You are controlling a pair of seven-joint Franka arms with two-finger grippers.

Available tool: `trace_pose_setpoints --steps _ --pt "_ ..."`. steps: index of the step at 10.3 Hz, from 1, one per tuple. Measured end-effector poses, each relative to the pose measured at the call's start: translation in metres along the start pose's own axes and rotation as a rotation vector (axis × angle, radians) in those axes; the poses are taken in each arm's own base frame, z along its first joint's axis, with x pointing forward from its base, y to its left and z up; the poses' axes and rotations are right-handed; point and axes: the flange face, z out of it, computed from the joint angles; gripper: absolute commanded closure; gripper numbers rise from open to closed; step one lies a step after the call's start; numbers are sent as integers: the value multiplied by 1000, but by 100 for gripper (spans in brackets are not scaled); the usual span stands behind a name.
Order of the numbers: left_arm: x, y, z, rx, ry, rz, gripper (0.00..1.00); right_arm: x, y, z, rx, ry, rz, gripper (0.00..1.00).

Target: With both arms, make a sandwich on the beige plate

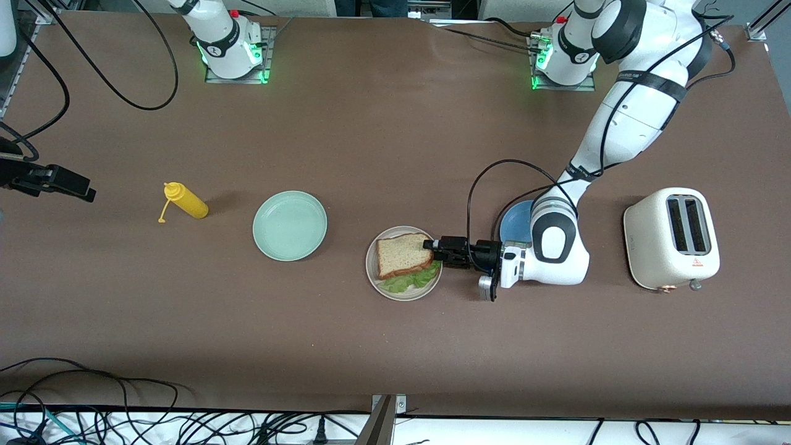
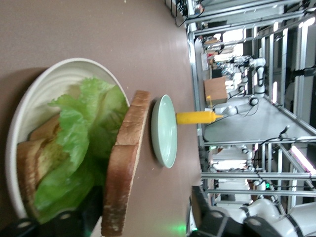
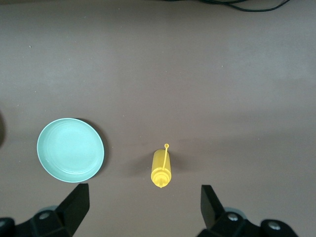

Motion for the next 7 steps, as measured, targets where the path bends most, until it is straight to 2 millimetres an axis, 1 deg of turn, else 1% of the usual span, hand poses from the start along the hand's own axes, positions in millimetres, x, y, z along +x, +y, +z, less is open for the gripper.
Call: trace_pose_setpoints --steps 1,2,5,6,7 --pt "2 8 -5 52 -40 -21 0 0 0 0 0 0 0 0" --pt "8 24 -12 117 -78 -57 0 0 0 0 0 0 0 0" --pt "20 97 -37 291 -153 -126 0 0 0 0 0 0 0 0" --pt "19 114 -50 381 -196 -113 0 0 0 0 2 -1 0 0" --pt "17 128 -69 498 -241 -104 0 0 -1 0 5 0 0 0"
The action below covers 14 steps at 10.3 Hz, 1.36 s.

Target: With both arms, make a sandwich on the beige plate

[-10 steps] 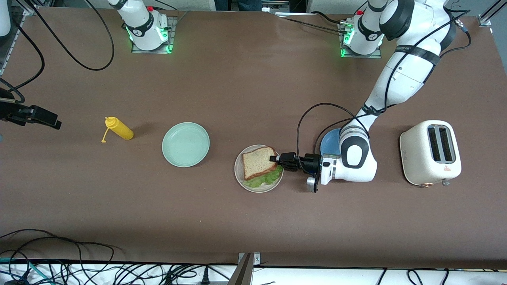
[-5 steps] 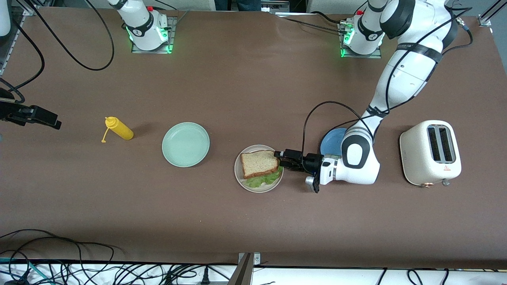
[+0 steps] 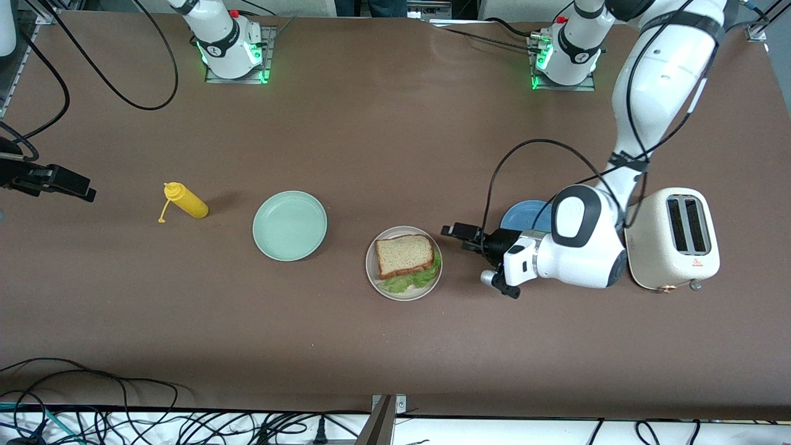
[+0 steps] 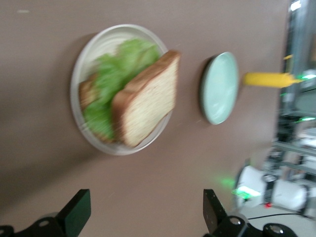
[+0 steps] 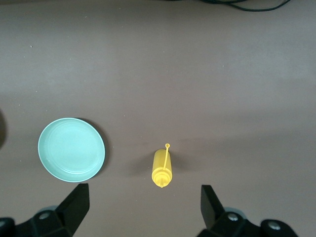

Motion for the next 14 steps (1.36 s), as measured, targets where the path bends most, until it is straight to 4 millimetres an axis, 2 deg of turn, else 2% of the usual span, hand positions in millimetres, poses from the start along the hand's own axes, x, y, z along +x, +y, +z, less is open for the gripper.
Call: trace_pose_setpoints --steps 2,5,8,11,14 --pt "-19 16 -49 176 -46 -40 0 0 0 -1 3 1 0 0" --pt "-55 70 -105 459 -82 -94 0 -1 0 -2 4 2 0 0" --pt "-90 110 -172 641 -10 -103 0 -1 -1 -3 6 3 0 0" --pt "-140 127 -240 740 85 -150 0 -2 -1 -3 8 4 -1 0" --pt "-183 132 -277 797 141 -188 0 -2 -1 -4 8 4 0 0"
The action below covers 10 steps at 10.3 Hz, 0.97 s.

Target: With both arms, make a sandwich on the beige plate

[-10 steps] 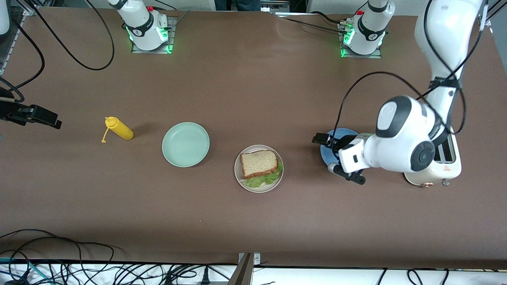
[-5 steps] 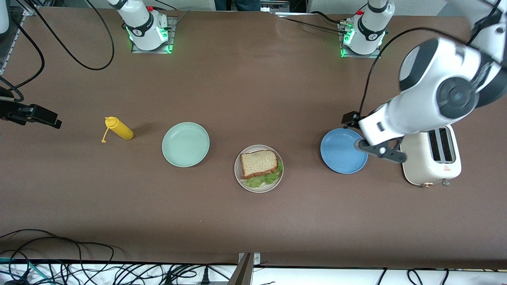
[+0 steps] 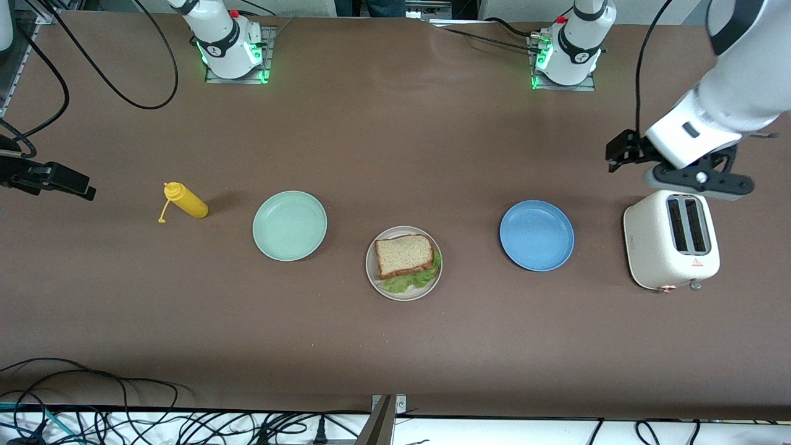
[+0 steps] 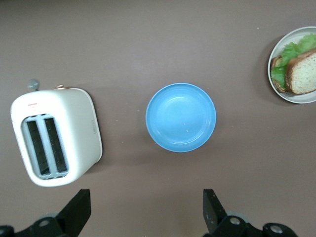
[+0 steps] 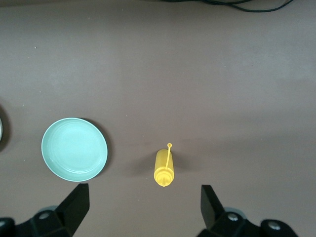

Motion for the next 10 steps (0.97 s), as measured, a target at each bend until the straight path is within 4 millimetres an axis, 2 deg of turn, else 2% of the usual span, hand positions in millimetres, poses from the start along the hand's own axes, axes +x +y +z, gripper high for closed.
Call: trace_pose_setpoints --steps 3,5,7,10 --pt "-27 -9 -4 11 -7 -25 0 0 0 0 0 0 1 0" --pt "-40 -23 -1 8 -18 -56 0 0 0 0 0 -1 1 0" --pt "-40 -31 5 1 -26 -70 0 0 0 0 0 -3 1 0" --pt "-38 -31 6 1 -23 -70 0 -1 1 1 -1 -11 1 0"
